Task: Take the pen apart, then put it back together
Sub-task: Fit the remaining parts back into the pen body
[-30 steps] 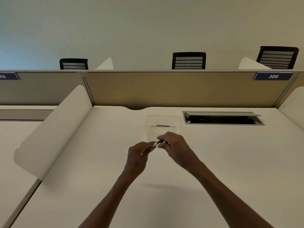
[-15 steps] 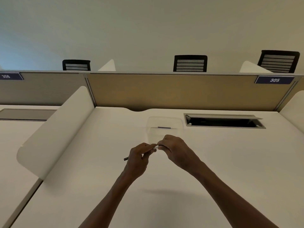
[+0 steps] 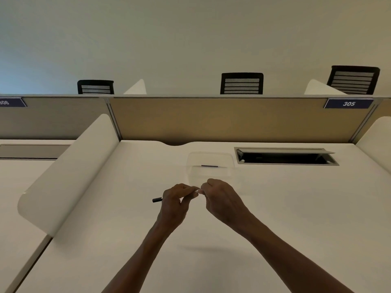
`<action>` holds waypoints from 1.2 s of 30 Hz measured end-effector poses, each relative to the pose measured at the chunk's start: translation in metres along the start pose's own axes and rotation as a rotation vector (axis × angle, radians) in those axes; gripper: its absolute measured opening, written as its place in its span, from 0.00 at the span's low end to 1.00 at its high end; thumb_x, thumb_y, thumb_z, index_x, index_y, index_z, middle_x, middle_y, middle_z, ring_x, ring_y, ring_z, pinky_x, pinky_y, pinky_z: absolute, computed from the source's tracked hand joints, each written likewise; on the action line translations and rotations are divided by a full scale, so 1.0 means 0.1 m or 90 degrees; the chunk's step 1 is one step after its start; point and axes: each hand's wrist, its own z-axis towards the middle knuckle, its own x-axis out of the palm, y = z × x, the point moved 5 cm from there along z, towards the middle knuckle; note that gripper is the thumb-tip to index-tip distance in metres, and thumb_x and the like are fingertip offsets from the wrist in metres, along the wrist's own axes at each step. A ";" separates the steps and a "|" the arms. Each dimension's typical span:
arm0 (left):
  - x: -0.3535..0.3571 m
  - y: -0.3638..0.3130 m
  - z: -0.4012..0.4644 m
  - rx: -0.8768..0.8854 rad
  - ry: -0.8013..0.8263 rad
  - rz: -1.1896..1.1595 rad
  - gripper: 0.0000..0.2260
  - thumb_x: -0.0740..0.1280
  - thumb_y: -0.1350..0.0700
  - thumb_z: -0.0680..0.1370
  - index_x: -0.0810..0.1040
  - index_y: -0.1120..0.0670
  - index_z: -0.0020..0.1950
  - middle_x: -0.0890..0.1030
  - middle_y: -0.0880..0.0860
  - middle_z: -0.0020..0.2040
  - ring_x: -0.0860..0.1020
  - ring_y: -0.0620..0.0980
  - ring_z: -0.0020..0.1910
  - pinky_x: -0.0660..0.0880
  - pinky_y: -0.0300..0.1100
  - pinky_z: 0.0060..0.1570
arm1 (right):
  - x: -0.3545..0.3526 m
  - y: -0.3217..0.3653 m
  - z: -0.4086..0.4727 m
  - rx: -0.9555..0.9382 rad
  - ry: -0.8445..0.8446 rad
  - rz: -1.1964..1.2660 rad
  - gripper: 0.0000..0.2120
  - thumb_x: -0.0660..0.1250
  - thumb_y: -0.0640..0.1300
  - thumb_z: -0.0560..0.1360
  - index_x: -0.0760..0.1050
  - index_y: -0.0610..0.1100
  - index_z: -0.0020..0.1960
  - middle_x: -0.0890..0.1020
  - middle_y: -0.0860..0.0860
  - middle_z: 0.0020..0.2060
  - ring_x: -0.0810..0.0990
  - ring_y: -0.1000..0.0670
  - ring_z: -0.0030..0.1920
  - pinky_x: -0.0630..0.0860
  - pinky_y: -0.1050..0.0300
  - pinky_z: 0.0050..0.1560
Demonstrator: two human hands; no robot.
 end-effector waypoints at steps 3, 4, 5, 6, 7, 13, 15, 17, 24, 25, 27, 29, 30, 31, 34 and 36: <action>-0.01 0.01 0.02 0.018 -0.002 0.021 0.10 0.73 0.68 0.73 0.86 0.56 0.50 0.85 0.51 0.41 0.81 0.47 0.41 0.75 0.36 0.42 | 0.03 0.01 0.02 0.017 0.006 0.009 0.10 0.68 0.35 0.75 0.73 0.40 0.35 0.76 0.45 0.28 0.67 0.48 0.28 0.59 0.57 0.30; -0.01 0.03 0.02 0.018 -0.002 0.019 0.11 0.73 0.68 0.73 0.86 0.55 0.50 0.85 0.50 0.41 0.81 0.45 0.41 0.75 0.36 0.42 | 0.04 0.00 0.02 0.020 0.010 0.015 0.11 0.66 0.35 0.75 0.72 0.40 0.35 0.76 0.44 0.28 0.65 0.49 0.28 0.59 0.56 0.31; -0.01 0.04 0.02 0.015 0.000 0.015 0.11 0.73 0.68 0.73 0.86 0.55 0.50 0.85 0.49 0.41 0.81 0.44 0.41 0.76 0.36 0.42 | 0.06 -0.01 0.02 0.024 0.016 0.021 0.10 0.65 0.36 0.76 0.72 0.41 0.36 0.76 0.44 0.29 0.65 0.49 0.29 0.59 0.56 0.31; -0.01 0.05 0.01 0.012 0.004 0.011 0.11 0.73 0.68 0.73 0.86 0.55 0.50 0.85 0.49 0.41 0.81 0.44 0.41 0.76 0.36 0.42 | 0.09 -0.03 0.02 0.029 0.029 0.027 0.10 0.62 0.36 0.77 0.71 0.42 0.37 0.76 0.44 0.30 0.65 0.49 0.30 0.59 0.55 0.32; 0.00 0.06 0.01 0.009 0.012 0.008 0.11 0.73 0.68 0.73 0.86 0.55 0.50 0.85 0.49 0.41 0.81 0.43 0.41 0.76 0.36 0.42 | 0.11 -0.05 0.00 0.033 0.053 0.033 0.10 0.60 0.37 0.78 0.71 0.43 0.38 0.77 0.44 0.32 0.66 0.48 0.30 0.60 0.55 0.33; 0.03 0.09 0.01 -0.011 0.046 0.004 0.08 0.73 0.66 0.73 0.86 0.57 0.50 0.85 0.51 0.41 0.81 0.44 0.41 0.75 0.36 0.43 | 0.15 -0.15 -0.04 0.033 0.148 0.100 0.14 0.55 0.48 0.82 0.71 0.43 0.43 0.75 0.49 0.38 0.72 0.48 0.37 0.67 0.55 0.37; 0.03 0.09 0.01 -0.012 0.055 0.002 0.08 0.72 0.65 0.74 0.86 0.57 0.50 0.85 0.50 0.41 0.81 0.42 0.41 0.74 0.33 0.43 | 0.08 -0.15 -0.04 -0.011 0.133 0.060 0.12 0.57 0.50 0.82 0.73 0.43 0.46 0.76 0.49 0.39 0.72 0.49 0.38 0.70 0.55 0.37; 0.02 0.08 0.02 -0.010 0.061 0.002 0.08 0.72 0.65 0.75 0.86 0.56 0.51 0.85 0.49 0.41 0.80 0.42 0.41 0.73 0.33 0.43 | 0.00 -0.12 -0.03 -0.091 0.098 -0.012 0.09 0.61 0.47 0.81 0.74 0.42 0.46 0.76 0.48 0.38 0.71 0.50 0.36 0.67 0.55 0.32; 0.00 0.04 0.04 0.014 0.065 0.010 0.09 0.72 0.65 0.74 0.86 0.55 0.51 0.84 0.45 0.40 0.80 0.42 0.41 0.76 0.38 0.43 | 0.02 -0.10 -0.04 -0.115 0.093 -0.035 0.11 0.60 0.42 0.80 0.71 0.42 0.40 0.75 0.47 0.32 0.68 0.49 0.30 0.63 0.55 0.29; 0.00 0.04 0.03 0.011 0.061 0.006 0.09 0.73 0.65 0.74 0.86 0.55 0.51 0.84 0.46 0.41 0.80 0.42 0.42 0.77 0.40 0.44 | 0.04 -0.11 -0.03 -0.077 0.099 0.006 0.12 0.58 0.43 0.81 0.70 0.43 0.39 0.74 0.48 0.31 0.67 0.49 0.29 0.63 0.54 0.29; -0.01 0.04 0.04 0.010 0.051 0.006 0.09 0.73 0.65 0.74 0.86 0.56 0.51 0.85 0.48 0.41 0.81 0.44 0.42 0.77 0.43 0.44 | 0.11 -0.13 0.00 0.030 0.131 0.122 0.16 0.56 0.45 0.82 0.68 0.46 0.35 0.73 0.51 0.28 0.68 0.51 0.29 0.63 0.56 0.30; -0.02 0.04 0.06 0.022 0.046 0.010 0.09 0.73 0.65 0.73 0.86 0.56 0.51 0.85 0.49 0.42 0.82 0.46 0.42 0.78 0.44 0.44 | 0.19 -0.18 0.01 0.182 0.152 0.297 0.20 0.56 0.44 0.81 0.65 0.49 0.30 0.70 0.54 0.25 0.67 0.55 0.26 0.61 0.61 0.30; -0.02 0.03 0.06 0.032 0.046 0.014 0.09 0.73 0.65 0.73 0.86 0.55 0.51 0.86 0.49 0.42 0.82 0.46 0.42 0.78 0.43 0.43 | 0.24 -0.20 0.01 0.257 0.154 0.384 0.21 0.57 0.44 0.81 0.66 0.48 0.29 0.69 0.55 0.24 0.65 0.56 0.25 0.61 0.62 0.29; -0.03 0.03 0.06 0.041 0.047 0.019 0.09 0.73 0.65 0.73 0.86 0.55 0.51 0.86 0.49 0.42 0.82 0.47 0.42 0.78 0.42 0.43 | 0.28 -0.22 0.00 0.320 0.157 0.455 0.21 0.58 0.44 0.80 0.66 0.48 0.28 0.69 0.55 0.23 0.64 0.57 0.24 0.61 0.63 0.28; -0.02 0.06 0.06 0.039 0.052 0.032 0.10 0.73 0.66 0.73 0.86 0.56 0.51 0.86 0.50 0.43 0.81 0.47 0.42 0.77 0.41 0.43 | 0.36 -0.24 -0.03 0.397 0.178 0.517 0.21 0.58 0.46 0.79 0.67 0.48 0.26 0.69 0.55 0.23 0.65 0.57 0.23 0.61 0.67 0.24; -0.01 0.09 0.06 0.024 0.062 0.030 0.09 0.73 0.66 0.73 0.86 0.56 0.51 0.86 0.50 0.42 0.81 0.48 0.42 0.77 0.43 0.43 | 0.34 -0.24 -0.02 0.342 0.179 0.439 0.21 0.57 0.47 0.80 0.68 0.49 0.28 0.71 0.56 0.24 0.67 0.58 0.24 0.63 0.65 0.27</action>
